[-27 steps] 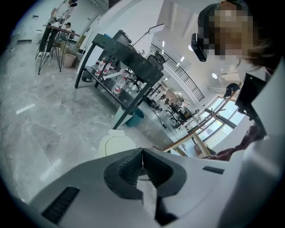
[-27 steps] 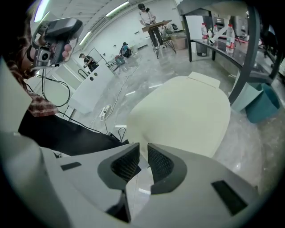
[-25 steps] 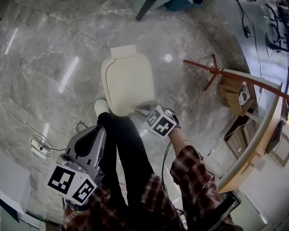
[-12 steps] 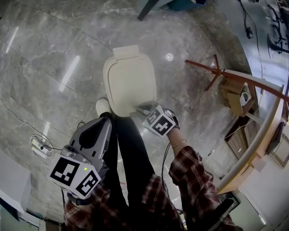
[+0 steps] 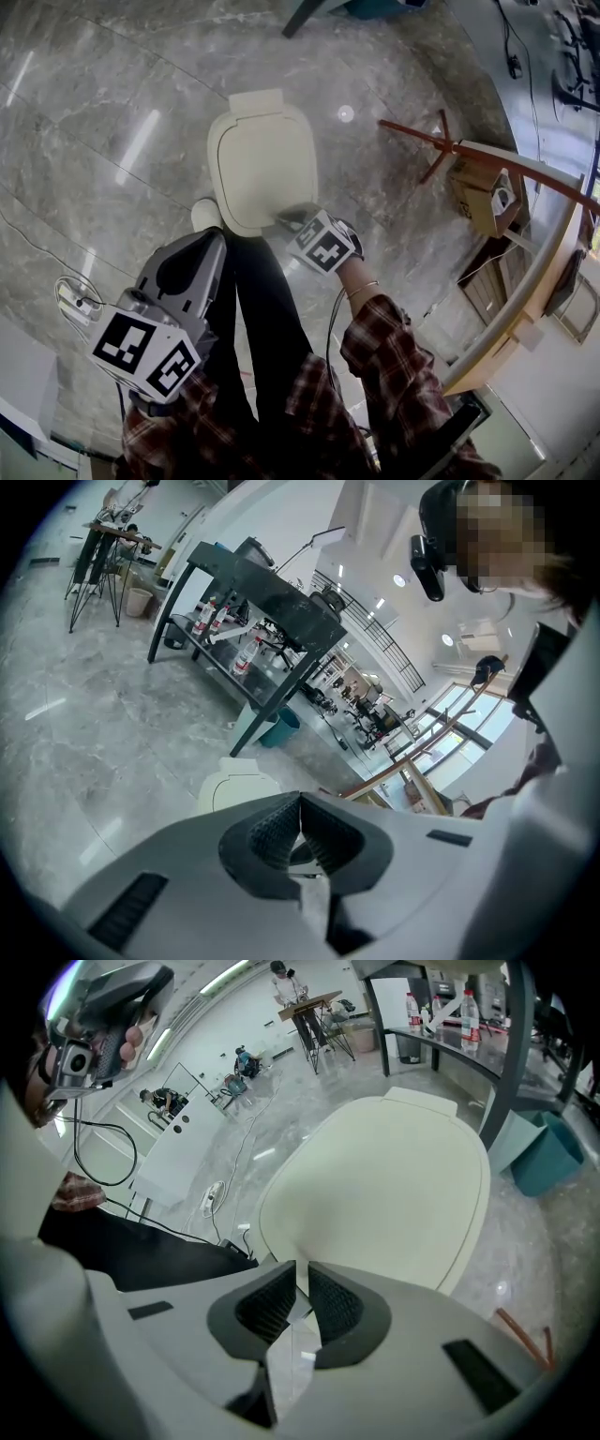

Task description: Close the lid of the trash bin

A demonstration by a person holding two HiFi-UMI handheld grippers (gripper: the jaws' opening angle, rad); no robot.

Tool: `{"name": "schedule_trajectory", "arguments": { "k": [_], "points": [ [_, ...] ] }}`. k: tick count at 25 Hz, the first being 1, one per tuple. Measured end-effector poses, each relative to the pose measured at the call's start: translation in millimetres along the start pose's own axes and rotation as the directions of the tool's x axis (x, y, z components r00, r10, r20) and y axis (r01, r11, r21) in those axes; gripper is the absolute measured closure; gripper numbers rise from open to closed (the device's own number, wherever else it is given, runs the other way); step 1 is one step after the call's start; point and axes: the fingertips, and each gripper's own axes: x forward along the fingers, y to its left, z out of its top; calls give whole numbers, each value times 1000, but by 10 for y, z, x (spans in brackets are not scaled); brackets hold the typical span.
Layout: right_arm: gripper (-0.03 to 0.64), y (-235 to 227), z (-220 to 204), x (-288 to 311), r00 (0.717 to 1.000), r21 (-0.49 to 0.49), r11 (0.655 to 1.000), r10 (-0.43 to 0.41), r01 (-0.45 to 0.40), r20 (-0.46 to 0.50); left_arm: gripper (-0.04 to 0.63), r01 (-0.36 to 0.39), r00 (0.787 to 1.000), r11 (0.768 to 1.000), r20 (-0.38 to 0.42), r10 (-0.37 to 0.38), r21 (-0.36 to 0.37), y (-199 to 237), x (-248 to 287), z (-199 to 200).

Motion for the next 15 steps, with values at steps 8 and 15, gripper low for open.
{"name": "schedule_trajectory", "arguments": {
  "k": [8,15],
  "points": [
    [563,-21,268,-236,991,189,982,-38,13,131,583,-3,1000,999,22,3,38,-184,-100,221],
    [563,47,996,-1202,949,237,971,-85,11,305,583,0,994,995,109,-11,100,-597,-374,856]
  ]
}}
